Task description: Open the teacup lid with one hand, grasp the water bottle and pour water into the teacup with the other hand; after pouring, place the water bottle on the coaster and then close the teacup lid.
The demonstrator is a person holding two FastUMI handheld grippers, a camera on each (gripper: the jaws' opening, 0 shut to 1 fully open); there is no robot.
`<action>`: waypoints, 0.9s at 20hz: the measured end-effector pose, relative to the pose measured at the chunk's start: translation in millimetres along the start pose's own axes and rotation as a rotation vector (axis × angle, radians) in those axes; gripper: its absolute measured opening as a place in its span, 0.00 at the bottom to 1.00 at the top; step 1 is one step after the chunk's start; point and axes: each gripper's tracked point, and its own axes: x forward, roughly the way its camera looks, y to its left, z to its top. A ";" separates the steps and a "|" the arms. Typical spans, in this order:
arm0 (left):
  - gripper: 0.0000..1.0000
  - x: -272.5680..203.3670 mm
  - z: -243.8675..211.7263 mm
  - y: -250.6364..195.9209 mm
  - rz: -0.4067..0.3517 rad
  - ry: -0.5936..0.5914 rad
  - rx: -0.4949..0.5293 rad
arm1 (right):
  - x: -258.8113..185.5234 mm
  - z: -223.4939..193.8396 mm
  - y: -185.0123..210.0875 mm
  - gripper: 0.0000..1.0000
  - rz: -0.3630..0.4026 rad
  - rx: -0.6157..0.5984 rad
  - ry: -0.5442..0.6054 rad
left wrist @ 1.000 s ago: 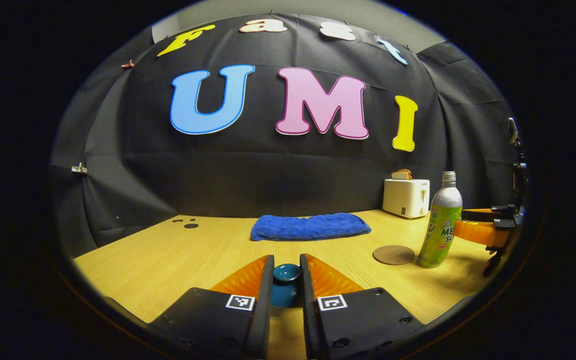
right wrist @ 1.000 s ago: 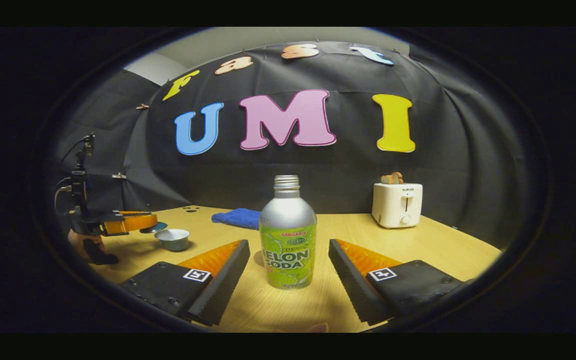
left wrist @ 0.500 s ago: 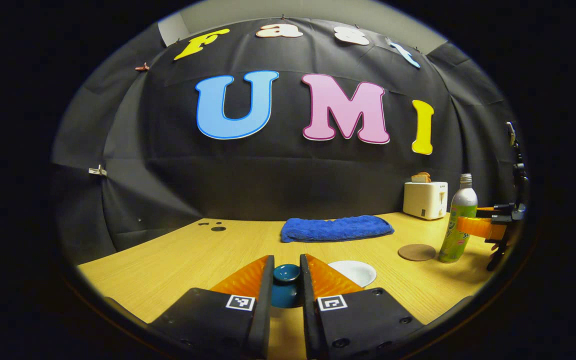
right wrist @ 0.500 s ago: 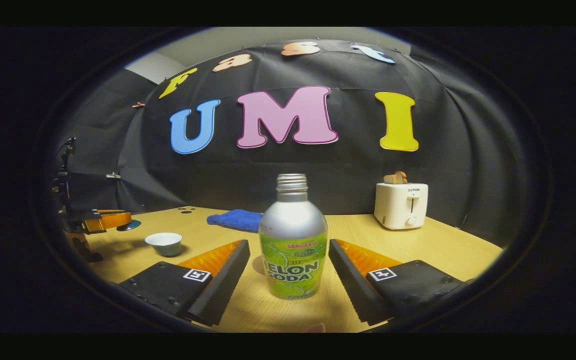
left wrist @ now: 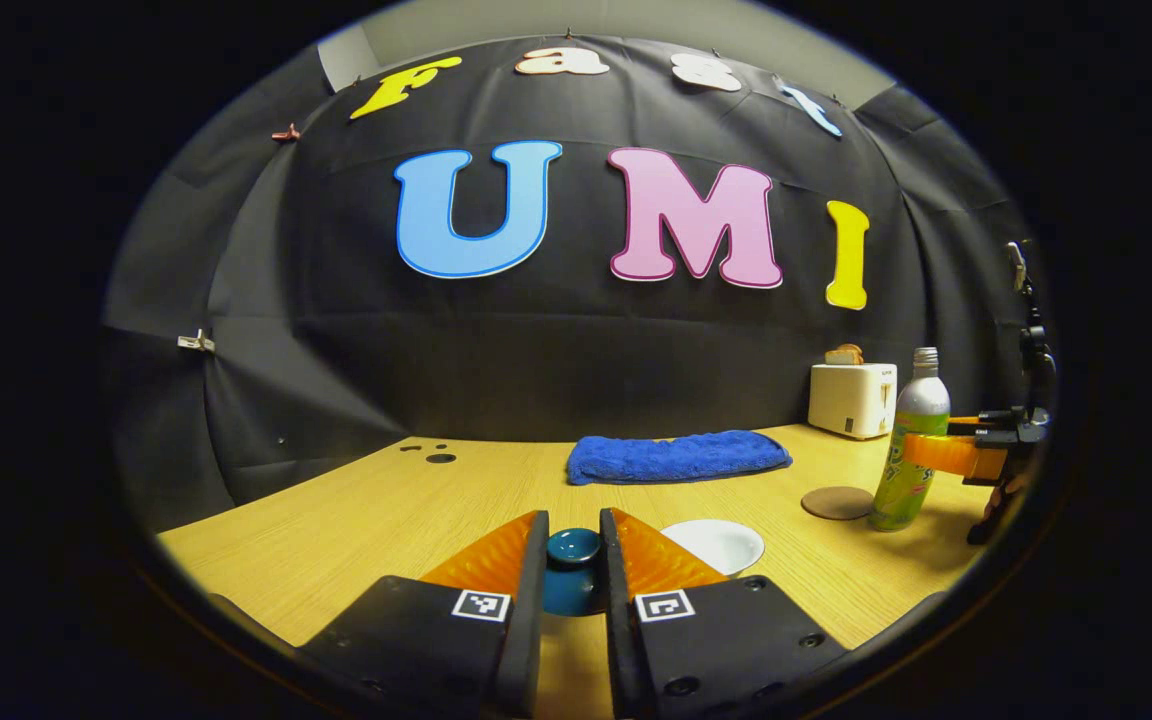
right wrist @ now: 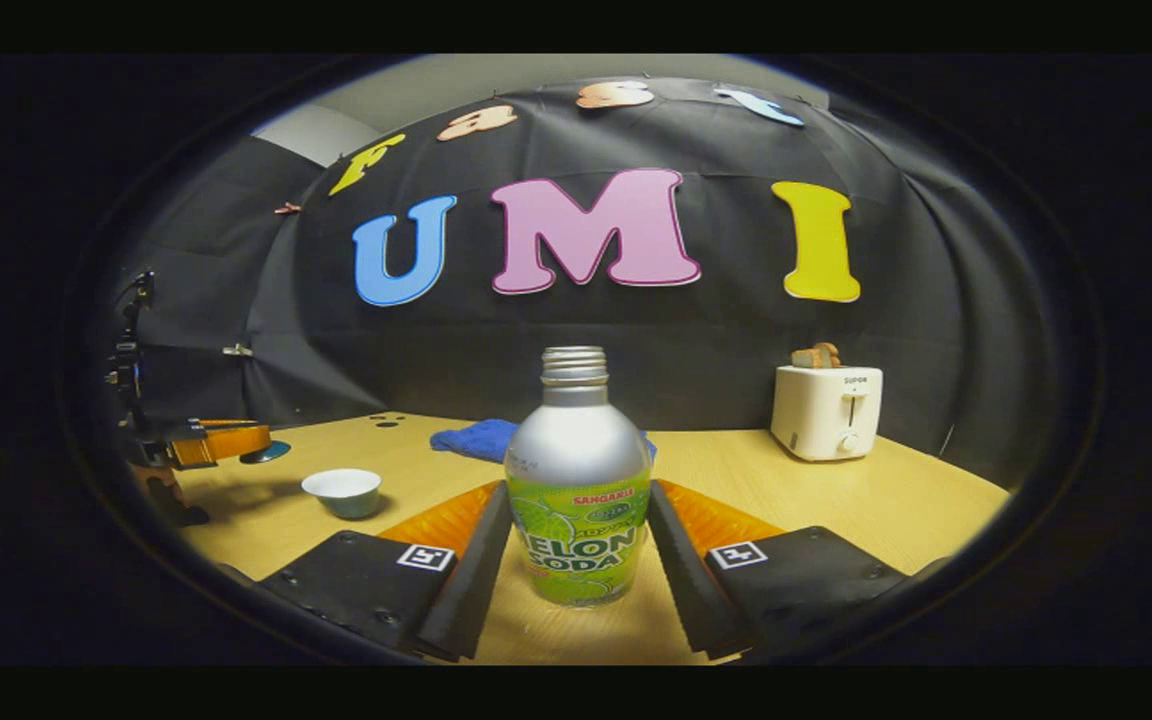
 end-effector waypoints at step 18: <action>0.31 -3.5 -0.4 19.1 -0.016 0.000 0.001 | 43.9 14.7 89.8 0.77 0.080 -1.308 -0.082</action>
